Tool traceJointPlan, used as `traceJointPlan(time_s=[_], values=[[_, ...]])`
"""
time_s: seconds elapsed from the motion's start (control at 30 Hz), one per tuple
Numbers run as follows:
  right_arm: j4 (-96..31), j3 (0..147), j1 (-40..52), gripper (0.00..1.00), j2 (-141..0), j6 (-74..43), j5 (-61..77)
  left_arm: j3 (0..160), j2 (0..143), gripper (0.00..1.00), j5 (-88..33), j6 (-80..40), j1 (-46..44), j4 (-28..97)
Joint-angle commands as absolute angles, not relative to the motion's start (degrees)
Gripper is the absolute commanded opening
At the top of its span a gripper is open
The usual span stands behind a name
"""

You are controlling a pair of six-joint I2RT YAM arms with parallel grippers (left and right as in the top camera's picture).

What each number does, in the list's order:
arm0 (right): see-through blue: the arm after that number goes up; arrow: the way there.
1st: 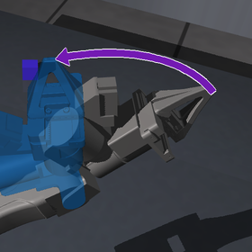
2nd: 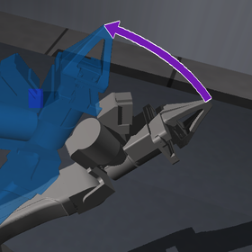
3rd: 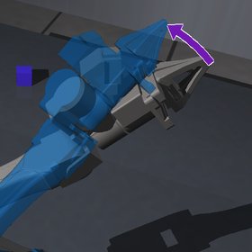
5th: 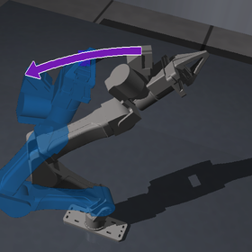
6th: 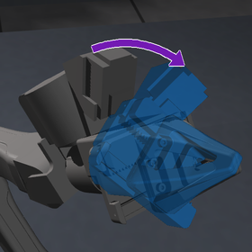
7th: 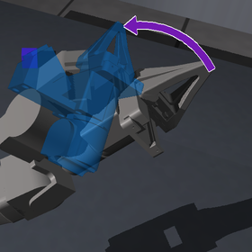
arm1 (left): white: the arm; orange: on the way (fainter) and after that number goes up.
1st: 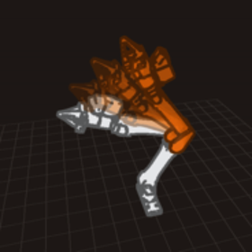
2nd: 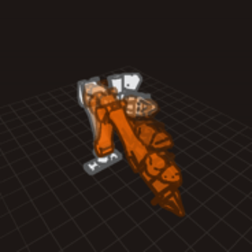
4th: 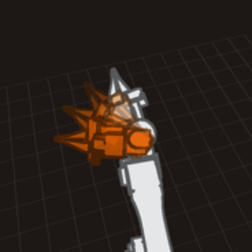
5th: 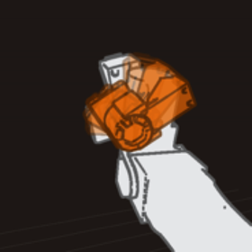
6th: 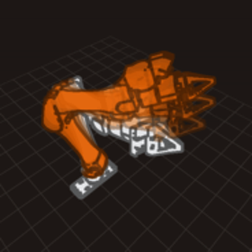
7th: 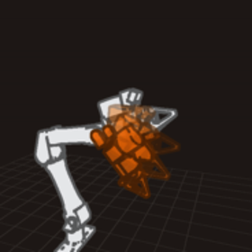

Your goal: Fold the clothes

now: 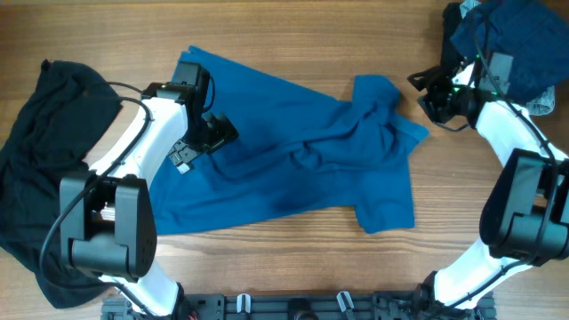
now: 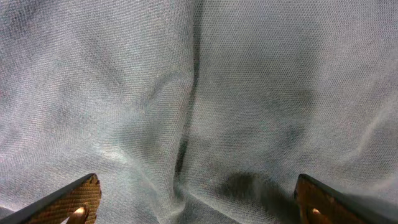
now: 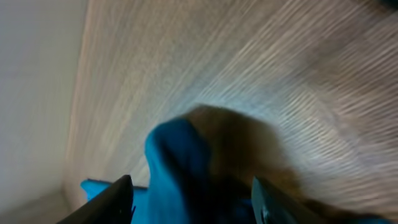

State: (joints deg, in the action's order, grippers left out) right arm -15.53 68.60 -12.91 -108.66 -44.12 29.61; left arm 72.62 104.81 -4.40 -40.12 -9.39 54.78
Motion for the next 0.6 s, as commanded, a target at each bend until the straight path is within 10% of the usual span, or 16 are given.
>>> traceJointPlan(time_s=[0.0,0.2,0.33,0.57], values=[[-15.1,68.6,-9.8,0.61,-110.8,-42.0,32.9,73.1,105.2,1.00,-4.0,-39.4,-9.5,54.4],[-4.5,68.6,-5.2,0.53,-118.8,-43.7,39.1,73.1,105.2,1.00,-4.0,-39.4,-9.5,55.3],[2.2,69.3,-5.1,0.10,-119.1,-42.8,38.4,73.1,105.2,1.00,-4.0,-39.4,-9.5,54.4],[18.7,72.2,-5.0,0.04,-119.1,-50.3,33.6,73.1,105.2,1.00,-4.0,-39.4,-9.5,53.3]])
